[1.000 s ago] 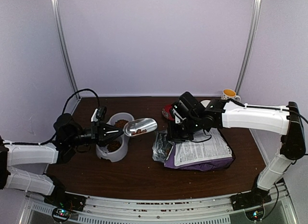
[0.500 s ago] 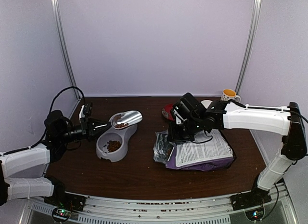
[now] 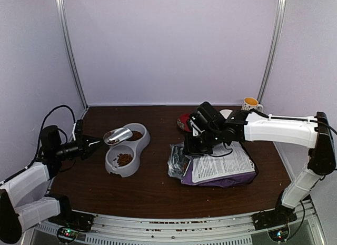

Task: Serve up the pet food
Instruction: Place the pet food in the pet food bowl.

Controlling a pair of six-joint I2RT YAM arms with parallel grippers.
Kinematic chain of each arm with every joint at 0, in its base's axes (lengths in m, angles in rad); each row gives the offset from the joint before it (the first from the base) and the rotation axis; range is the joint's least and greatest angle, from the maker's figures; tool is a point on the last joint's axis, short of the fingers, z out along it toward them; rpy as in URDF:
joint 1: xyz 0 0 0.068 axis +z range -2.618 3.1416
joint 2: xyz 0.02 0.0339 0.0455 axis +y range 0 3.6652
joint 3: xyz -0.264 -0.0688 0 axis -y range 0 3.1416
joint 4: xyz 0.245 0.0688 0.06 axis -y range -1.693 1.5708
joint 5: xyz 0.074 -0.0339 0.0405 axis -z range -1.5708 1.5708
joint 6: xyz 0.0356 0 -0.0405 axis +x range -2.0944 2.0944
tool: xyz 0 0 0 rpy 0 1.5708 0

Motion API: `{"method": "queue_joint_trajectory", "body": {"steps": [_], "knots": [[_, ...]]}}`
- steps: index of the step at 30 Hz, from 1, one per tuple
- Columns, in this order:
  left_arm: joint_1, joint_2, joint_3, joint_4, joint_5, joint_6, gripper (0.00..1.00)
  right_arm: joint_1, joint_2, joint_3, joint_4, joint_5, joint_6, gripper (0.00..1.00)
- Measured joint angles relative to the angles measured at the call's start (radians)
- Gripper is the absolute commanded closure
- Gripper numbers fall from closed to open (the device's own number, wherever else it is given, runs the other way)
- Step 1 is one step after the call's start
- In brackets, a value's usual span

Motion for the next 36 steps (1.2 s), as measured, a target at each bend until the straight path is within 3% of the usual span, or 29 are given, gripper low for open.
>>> {"method": "queue_joint_trajectory", "body": {"steps": [13,29,36], "knots": [[0.17,-0.053,0.065,-0.333,0.044,0.193,1.0,-0.009,0.0,-0.026,0.037,-0.017,-0.01,1.0],[0.17,-0.068,0.193,-0.721,-0.091,0.447,1.0,-0.022,-0.003,-0.06,0.079,-0.031,-0.019,1.0],[0.089,-0.088,0.254,-0.821,-0.227,0.492,1.0,-0.024,-0.003,-0.06,0.08,-0.039,-0.025,1.0]]}}
